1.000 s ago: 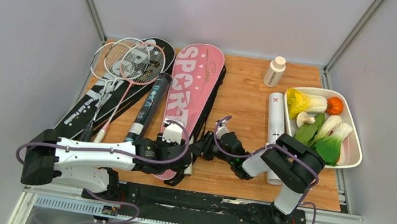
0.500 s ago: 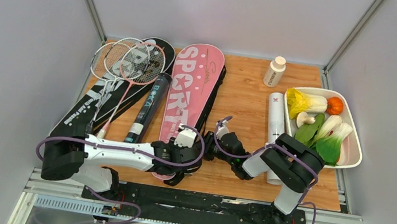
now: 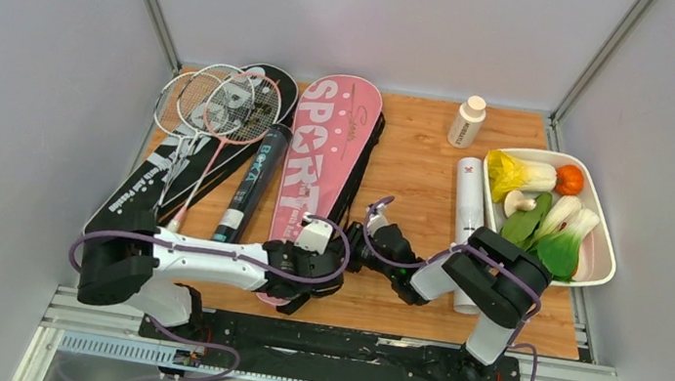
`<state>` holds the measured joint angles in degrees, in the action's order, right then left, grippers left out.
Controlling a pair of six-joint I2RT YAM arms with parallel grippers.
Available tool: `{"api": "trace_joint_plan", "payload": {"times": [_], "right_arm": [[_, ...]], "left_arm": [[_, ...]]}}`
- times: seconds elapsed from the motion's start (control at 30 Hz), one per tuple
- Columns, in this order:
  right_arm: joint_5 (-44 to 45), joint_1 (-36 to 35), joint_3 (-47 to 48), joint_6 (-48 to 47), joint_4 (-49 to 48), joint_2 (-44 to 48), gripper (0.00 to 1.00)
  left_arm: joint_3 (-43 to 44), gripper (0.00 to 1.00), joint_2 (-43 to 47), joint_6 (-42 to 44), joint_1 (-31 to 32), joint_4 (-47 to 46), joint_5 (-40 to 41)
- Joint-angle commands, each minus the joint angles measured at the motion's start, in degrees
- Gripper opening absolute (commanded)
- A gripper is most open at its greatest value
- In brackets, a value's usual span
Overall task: Pack up the badminton gear
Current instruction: Adjust the racket bag at the center of the board.
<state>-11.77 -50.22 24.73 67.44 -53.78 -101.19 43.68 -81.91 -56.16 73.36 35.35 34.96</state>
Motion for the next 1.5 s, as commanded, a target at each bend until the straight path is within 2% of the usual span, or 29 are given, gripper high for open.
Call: {"api": "trace_joint_plan", "payload": {"times": [0.0, 0.43, 0.77, 0.93, 1.2, 1.3, 1.47], "right_arm": [[5.3, -0.1, 4.4, 4.5, -2.8, -0.6, 0.0], [11.6, 0.0, 9.6, 7.8, 0.4, -2.8, 0.01], [10.9, 0.4, 13.9, 10.9, -1.2, -4.5, 0.0], [15.7, 0.5, 16.4, 10.9, 2.4, -5.5, 0.0], [19.1, 0.2, 21.4, 12.3, 4.2, -9.9, 0.0], [19.7, 0.0, 23.4, 10.3, 5.4, -10.3, 0.0], [22.6, -2.7, 24.5, 4.2, 11.0, -9.3, 0.13]], "left_arm": [[0.7, 0.0, 8.5, -1.4, 0.7, -0.5, -2.1], [-11.3, 0.0, 27.9, -8.5, 0.7, -2.0, -5.1], [-13.9, 0.0, 25.9, -8.4, 0.9, -5.5, -9.0], [-13.6, 0.0, 27.2, -9.0, 2.0, -5.3, -8.8], [-14.8, 0.0, 28.4, -10.8, 3.4, -8.4, -10.2], [-15.1, 0.0, 28.0, -11.0, 3.5, -8.7, -10.2], [-13.5, 0.0, 27.6, -11.4, 3.5, -5.0, -6.4]]}}
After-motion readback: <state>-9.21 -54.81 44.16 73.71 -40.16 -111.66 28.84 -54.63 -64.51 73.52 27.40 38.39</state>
